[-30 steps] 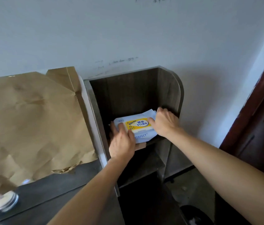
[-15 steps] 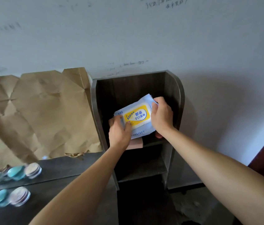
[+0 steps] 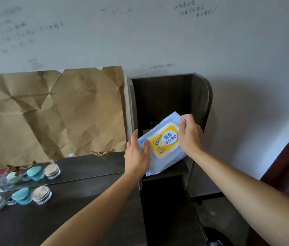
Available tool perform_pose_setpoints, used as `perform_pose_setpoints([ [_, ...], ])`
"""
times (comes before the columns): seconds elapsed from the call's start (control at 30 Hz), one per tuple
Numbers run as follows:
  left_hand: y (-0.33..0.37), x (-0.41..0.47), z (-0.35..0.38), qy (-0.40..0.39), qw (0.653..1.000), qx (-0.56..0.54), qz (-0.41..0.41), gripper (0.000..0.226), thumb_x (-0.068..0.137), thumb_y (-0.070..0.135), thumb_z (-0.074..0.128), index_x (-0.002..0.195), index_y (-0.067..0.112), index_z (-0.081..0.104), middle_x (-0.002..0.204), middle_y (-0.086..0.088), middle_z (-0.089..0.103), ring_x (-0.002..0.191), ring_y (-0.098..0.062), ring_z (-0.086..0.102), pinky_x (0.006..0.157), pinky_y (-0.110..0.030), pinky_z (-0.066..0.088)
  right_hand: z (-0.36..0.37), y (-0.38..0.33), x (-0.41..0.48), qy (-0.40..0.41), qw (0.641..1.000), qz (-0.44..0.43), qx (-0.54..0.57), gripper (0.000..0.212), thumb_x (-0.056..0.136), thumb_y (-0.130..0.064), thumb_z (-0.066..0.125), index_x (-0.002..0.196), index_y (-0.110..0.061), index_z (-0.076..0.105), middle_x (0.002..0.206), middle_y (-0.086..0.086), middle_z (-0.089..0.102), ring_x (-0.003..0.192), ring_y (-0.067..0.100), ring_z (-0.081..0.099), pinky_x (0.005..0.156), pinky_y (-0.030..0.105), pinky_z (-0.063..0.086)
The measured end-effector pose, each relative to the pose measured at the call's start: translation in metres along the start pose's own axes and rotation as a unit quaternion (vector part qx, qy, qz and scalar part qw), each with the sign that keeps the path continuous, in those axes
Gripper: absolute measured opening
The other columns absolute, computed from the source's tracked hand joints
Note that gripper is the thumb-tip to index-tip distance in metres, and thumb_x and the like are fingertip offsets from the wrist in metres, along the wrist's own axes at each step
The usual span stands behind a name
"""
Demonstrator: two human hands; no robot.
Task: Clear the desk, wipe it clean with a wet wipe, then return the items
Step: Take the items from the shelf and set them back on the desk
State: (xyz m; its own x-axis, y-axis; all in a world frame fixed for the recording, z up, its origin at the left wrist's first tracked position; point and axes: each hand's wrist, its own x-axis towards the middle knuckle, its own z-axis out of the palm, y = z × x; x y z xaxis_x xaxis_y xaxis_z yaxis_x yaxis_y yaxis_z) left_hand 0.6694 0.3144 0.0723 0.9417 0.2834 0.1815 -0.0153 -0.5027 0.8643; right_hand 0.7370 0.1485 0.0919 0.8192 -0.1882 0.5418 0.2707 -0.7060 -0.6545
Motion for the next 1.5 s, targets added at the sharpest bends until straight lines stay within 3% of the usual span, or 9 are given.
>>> perform_pose_setpoints([
  [0.1, -0.039, -0.028, -0.036, -0.005, 0.998, 0.054, -0.022, 0.038, 0.095, 0.034, 0.045, 0.130, 0.021, 0.046, 0.114, -0.007, 0.051, 0.106, -0.032, 0.054, 0.094, -0.042, 0.042, 0.022, -0.028, -0.054, -0.035, 0.999, -0.014, -0.024, 0.019, 0.099, -0.025, 0.037, 0.103, -0.013, 0.051, 0.094, 0.013, 0.064, 0.084, 0.038, 0.058, 0.065, 0.036, 0.037],
  [0.23, -0.100, -0.074, -0.091, 0.001, 0.994, 0.080, -0.075, 0.027, 0.094, 0.029, 0.048, 0.117, 0.016, 0.053, 0.106, -0.006, 0.053, 0.095, -0.029, 0.056, 0.083, -0.036, 0.044, 0.058, -0.069, -0.127, -0.128, 0.988, -0.074, -0.045, 0.019, 0.099, -0.032, 0.039, 0.098, -0.015, 0.046, 0.084, 0.005, 0.064, 0.074, 0.034, 0.059, 0.059, 0.032, 0.030],
  [0.43, -0.183, -0.133, -0.179, 0.060, 0.977, 0.127, -0.163, 0.015, 0.094, 0.020, 0.045, 0.101, 0.012, 0.055, 0.099, -0.006, 0.053, 0.087, -0.026, 0.054, 0.071, -0.030, 0.035, 0.127, -0.135, -0.212, -0.278, 0.941, -0.159, -0.112, 0.016, 0.100, -0.032, 0.033, 0.099, -0.017, 0.038, 0.090, 0.007, 0.066, 0.078, 0.036, 0.061, 0.062, 0.038, 0.041],
  [0.53, -0.217, -0.150, -0.220, 0.095, 0.965, 0.133, -0.208, 0.017, 0.093, 0.014, 0.041, 0.101, 0.015, 0.057, 0.099, -0.003, 0.051, 0.081, -0.019, 0.046, 0.072, -0.029, 0.035, 0.165, -0.167, -0.244, -0.323, 0.918, -0.198, -0.119, 0.017, 0.100, -0.031, 0.032, 0.101, -0.015, 0.039, 0.096, 0.008, 0.068, 0.083, 0.037, 0.062, 0.062, 0.038, 0.038],
  [0.67, -0.258, -0.168, -0.269, 0.135, 0.944, 0.133, -0.270, 0.019, 0.092, 0.013, 0.039, 0.099, 0.017, 0.056, 0.096, -0.003, 0.049, 0.082, -0.021, 0.048, 0.073, -0.028, 0.035, 0.223, -0.209, -0.281, -0.386, 0.884, -0.238, -0.111, 0.018, 0.100, -0.033, 0.031, 0.103, -0.016, 0.039, 0.099, 0.008, 0.068, 0.087, 0.036, 0.063, 0.064, 0.038, 0.040],
  [0.77, -0.293, -0.172, -0.305, 0.158, 0.925, 0.142, -0.315, 0.021, 0.091, 0.011, 0.039, 0.101, 0.015, 0.057, 0.096, -0.003, 0.049, 0.089, -0.025, 0.053, 0.072, -0.027, 0.034, 0.273, -0.239, -0.305, -0.443, 0.861, -0.235, -0.085, 0.018, 0.100, -0.034, 0.031, 0.104, -0.018, 0.039, 0.101, 0.009, 0.067, 0.089, 0.035, 0.063, 0.066, 0.038, 0.042],
  [0.97, -0.356, -0.157, -0.364, 0.191, 0.884, 0.127, -0.407, 0.026, 0.088, 0.010, 0.037, 0.102, 0.016, 0.058, 0.096, -0.002, 0.049, 0.082, -0.021, 0.046, 0.071, -0.028, 0.036, 0.372, -0.292, -0.338, -0.527, 0.818, -0.227, -0.047, 0.017, 0.100, -0.033, 0.031, 0.102, -0.019, 0.041, 0.102, 0.010, 0.066, 0.091, 0.036, 0.061, 0.064, 0.035, 0.035],
  [1.27, -0.427, -0.116, -0.426, 0.221, 0.843, 0.083, -0.483, 0.031, 0.082, 0.005, 0.037, 0.101, 0.016, 0.059, 0.102, -0.008, 0.054, 0.090, -0.028, 0.056, 0.084, -0.039, 0.050, 0.492, -0.347, -0.360, -0.600, 0.769, -0.216, -0.036, 0.011, 0.099, -0.032, 0.037, 0.094, -0.022, 0.038, 0.100, 0.010, 0.064, 0.090, 0.034, 0.059, 0.065, 0.034, 0.034],
  [1.5, -0.494, -0.088, -0.457, 0.181, 0.838, 0.056, -0.511, 0.031, 0.081, 0.005, 0.036, 0.103, 0.014, 0.056, 0.106, -0.009, 0.050, 0.087, -0.032, 0.060, 0.083, -0.045, 0.052, 0.567, -0.371, -0.382, -0.620, 0.762, -0.182, -0.050, 0.013, 0.099, -0.029, 0.038, 0.101, -0.018, 0.044, 0.101, 0.012, 0.063, 0.090, 0.033, 0.059, 0.066, 0.036, 0.038],
])
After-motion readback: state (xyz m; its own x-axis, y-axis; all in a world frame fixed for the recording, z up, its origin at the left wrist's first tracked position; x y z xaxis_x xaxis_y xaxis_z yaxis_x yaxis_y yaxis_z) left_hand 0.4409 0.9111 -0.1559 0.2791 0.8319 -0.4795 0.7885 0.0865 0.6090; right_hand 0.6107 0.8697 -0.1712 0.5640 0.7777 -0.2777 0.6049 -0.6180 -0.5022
